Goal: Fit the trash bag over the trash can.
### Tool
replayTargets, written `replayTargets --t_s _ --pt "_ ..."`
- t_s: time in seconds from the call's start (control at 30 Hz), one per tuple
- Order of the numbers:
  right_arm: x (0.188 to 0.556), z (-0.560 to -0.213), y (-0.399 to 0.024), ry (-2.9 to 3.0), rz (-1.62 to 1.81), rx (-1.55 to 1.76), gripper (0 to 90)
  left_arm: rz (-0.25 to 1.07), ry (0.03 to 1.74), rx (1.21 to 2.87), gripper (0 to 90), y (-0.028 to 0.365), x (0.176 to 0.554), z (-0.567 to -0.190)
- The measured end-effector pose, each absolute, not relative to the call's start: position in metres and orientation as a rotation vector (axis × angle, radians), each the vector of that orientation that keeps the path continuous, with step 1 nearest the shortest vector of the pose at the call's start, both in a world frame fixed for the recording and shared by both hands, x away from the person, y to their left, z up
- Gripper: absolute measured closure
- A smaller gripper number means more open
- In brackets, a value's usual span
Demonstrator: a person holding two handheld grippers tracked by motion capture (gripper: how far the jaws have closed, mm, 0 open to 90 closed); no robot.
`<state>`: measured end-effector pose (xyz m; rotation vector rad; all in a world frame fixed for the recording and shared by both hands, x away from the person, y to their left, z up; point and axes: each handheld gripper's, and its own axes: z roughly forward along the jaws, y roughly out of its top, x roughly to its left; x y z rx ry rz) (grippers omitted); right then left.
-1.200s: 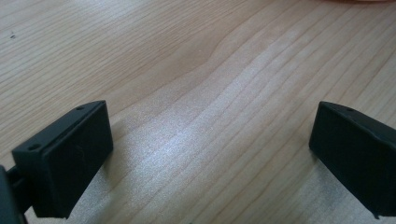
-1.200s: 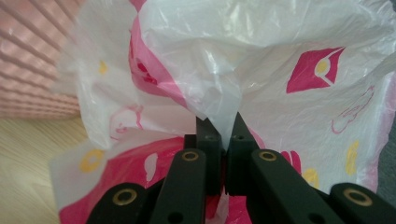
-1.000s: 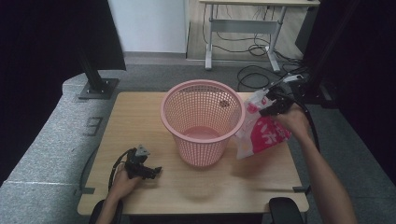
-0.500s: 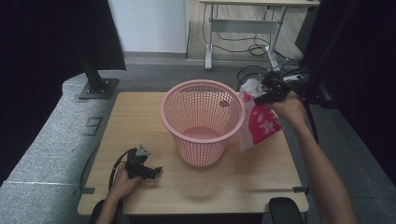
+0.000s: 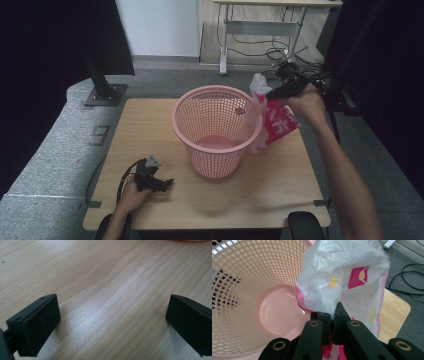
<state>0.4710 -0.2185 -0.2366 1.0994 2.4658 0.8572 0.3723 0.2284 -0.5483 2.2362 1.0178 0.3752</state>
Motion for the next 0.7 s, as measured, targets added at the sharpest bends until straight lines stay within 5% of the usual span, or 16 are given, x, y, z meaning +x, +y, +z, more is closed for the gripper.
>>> replayTargets --t_s 0.7 --pt "0.467 -0.209 -0.126 2.567 0.886 0.905 86.8 0.370 1.004 2.244 0.0 0.227 0.373 -0.548"
